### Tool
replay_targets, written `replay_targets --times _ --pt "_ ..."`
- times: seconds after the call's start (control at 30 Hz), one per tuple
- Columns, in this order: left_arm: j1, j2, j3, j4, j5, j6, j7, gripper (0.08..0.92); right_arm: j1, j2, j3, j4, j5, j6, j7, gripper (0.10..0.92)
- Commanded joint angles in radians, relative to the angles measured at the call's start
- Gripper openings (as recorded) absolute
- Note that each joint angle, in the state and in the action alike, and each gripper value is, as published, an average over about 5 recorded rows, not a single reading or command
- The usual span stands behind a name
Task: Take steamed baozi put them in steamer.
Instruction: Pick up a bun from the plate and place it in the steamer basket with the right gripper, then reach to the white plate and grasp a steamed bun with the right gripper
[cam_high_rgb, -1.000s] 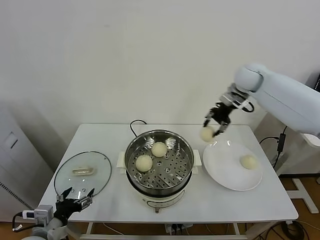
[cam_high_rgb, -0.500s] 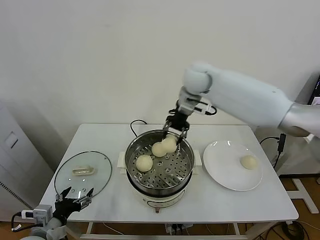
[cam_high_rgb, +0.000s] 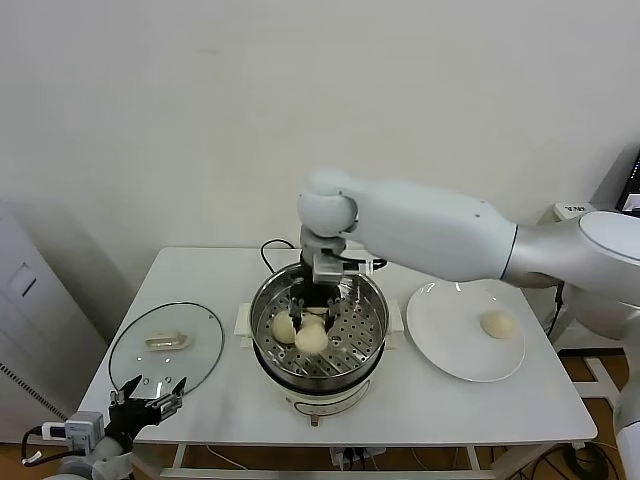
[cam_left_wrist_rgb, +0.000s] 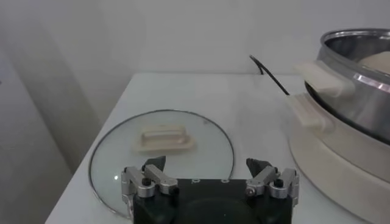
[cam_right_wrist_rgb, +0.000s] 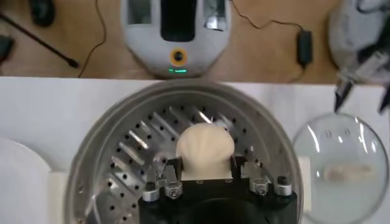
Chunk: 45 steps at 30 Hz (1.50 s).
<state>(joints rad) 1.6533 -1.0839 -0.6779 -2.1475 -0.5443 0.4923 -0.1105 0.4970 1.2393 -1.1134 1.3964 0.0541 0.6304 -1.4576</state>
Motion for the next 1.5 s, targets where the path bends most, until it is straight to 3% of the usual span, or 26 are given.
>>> replay_targets --times 0.03,0.5,0.87,1.3,1.5 --pt "0.002 0.0 -0.001 0.0 0.0 -0.001 0.001 0.823 -0.042 0.031 -0.002 0.037 -0.106 0.021 -0.02 0.501" --pt "0.003 -0.003 -0.001 0.004 0.0 -0.002 0.001 0.823 -0.074 0.011 -0.009 0.075 -0.123 0.013 -0.03 0.524" --pt "0.001 -0.002 -0.002 0.006 -0.002 -0.003 0.0 0.823 -0.059 -0.014 0.052 0.036 -0.107 -0.019 -0.02 0.797" --pt "-0.014 0.015 -0.003 0.004 -0.012 0.0 0.0 0.823 0.045 -0.281 0.141 -0.321 0.009 -0.221 -0.032 0.823" --pt "-0.013 0.022 -0.003 0.004 -0.014 0.001 0.001 0.823 0.011 -0.355 0.159 -0.536 -0.016 -0.264 -0.057 0.823"
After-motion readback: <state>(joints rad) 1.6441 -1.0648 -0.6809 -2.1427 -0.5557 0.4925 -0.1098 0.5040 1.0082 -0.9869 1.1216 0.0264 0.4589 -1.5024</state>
